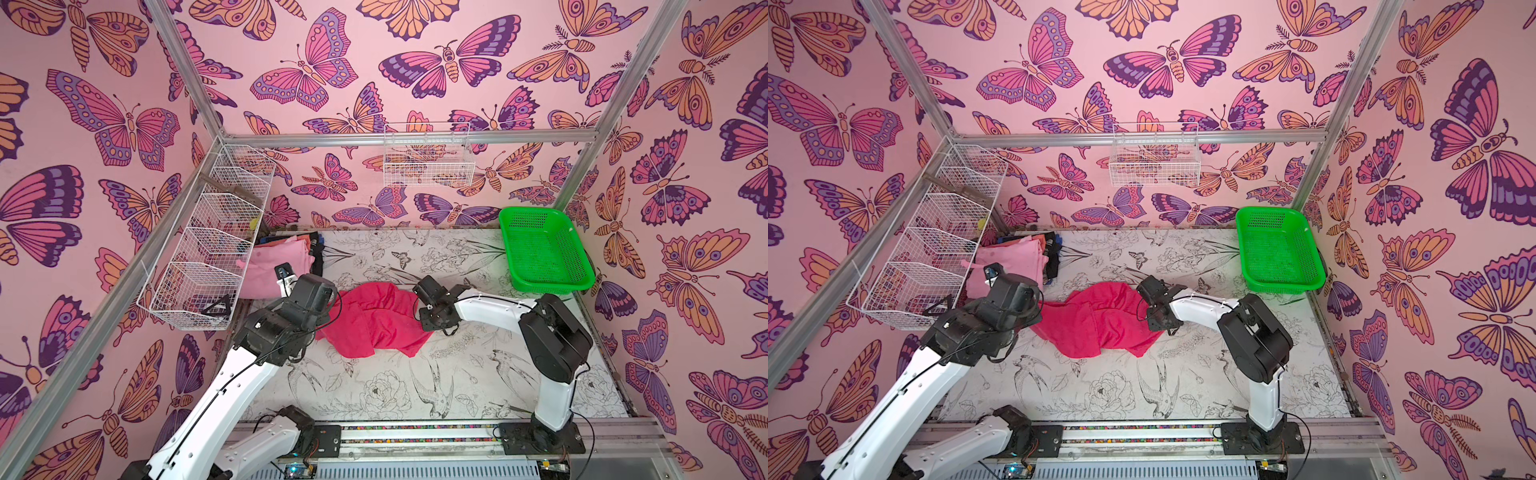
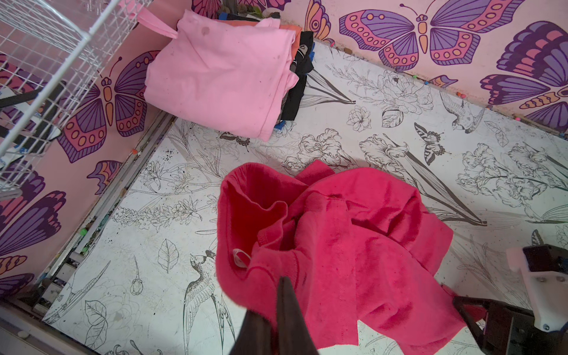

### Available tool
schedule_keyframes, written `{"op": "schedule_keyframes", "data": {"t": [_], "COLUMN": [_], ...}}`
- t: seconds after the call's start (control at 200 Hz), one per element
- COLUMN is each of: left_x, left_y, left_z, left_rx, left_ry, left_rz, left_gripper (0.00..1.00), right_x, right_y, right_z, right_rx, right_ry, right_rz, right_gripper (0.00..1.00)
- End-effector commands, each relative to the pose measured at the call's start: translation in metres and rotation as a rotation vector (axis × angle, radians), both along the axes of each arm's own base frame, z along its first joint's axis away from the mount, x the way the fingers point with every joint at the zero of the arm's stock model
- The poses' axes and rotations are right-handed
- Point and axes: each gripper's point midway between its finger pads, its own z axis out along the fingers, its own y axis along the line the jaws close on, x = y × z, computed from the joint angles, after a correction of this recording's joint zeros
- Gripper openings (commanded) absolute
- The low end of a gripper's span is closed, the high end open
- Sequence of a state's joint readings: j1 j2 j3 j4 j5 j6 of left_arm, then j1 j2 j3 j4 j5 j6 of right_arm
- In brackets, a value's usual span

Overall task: Fold and stack t-shirts
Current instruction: Flatten out the T-shirt at the center of the board.

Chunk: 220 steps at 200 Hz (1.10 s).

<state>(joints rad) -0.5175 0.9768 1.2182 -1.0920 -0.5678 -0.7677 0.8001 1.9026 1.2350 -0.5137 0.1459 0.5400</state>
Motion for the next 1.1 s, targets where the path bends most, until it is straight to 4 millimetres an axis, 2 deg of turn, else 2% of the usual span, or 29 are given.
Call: {"op": "schedule_keyframes", "data": {"t": [0.0,0.05,0.155,0.22,0.31,0.411,0.501,0.526,0.606,0.741,0.971,1.097], "left_x": [0.002,0.002,0.002,0.002,0.004,0.009,0.016,0.018,0.025,0.035,0.043,0.045], "left_y": [0.001,0.000,0.000,0.001,0.000,-0.002,-0.007,-0.009,-0.015,-0.023,-0.027,-0.027], "left_z": [-0.007,-0.007,-0.008,-0.007,-0.003,0.008,0.023,0.029,0.046,0.079,0.139,0.153], "left_rx": [0.004,0.003,0.002,0.004,0.004,0.005,0.007,0.008,0.006,-0.003,0.006,0.012], "left_ry": [0.010,0.011,0.010,0.007,-0.005,-0.027,-0.052,-0.059,-0.083,-0.139,-0.256,-0.282], "left_rz": [0.009,0.009,0.010,0.014,0.010,-0.004,-0.029,-0.041,-0.072,-0.111,-0.152,-0.156], "left_gripper": [0.00,0.00,0.00,0.00,0.00,0.00,0.00,0.00,0.00,0.00,0.00,0.00], "right_x": [0.001,0.000,-0.001,0.001,0.004,0.011,0.018,0.019,0.024,0.030,0.037,0.038], "right_y": [0.007,0.006,0.002,-0.004,-0.013,-0.024,-0.037,-0.041,-0.051,-0.064,-0.088,-0.104], "right_z": [0.000,0.001,0.006,0.016,0.042,0.084,0.124,0.145,0.183,0.231,0.279,0.292], "right_rx": [0.012,0.013,0.004,0.001,0.011,0.027,0.018,0.034,0.038,0.016,-0.028,-0.017], "right_ry": [0.012,0.015,0.000,-0.035,-0.109,-0.225,-0.332,-0.381,-0.487,-0.603,-0.722,-0.751], "right_rz": [0.011,0.010,0.001,-0.013,-0.035,-0.057,-0.076,-0.087,-0.100,-0.113,-0.170,-0.218], "right_gripper": [0.11,0.00,0.00,0.00,0.00,0.00,0.00,0.00,0.00,0.00,0.00,0.00]}}
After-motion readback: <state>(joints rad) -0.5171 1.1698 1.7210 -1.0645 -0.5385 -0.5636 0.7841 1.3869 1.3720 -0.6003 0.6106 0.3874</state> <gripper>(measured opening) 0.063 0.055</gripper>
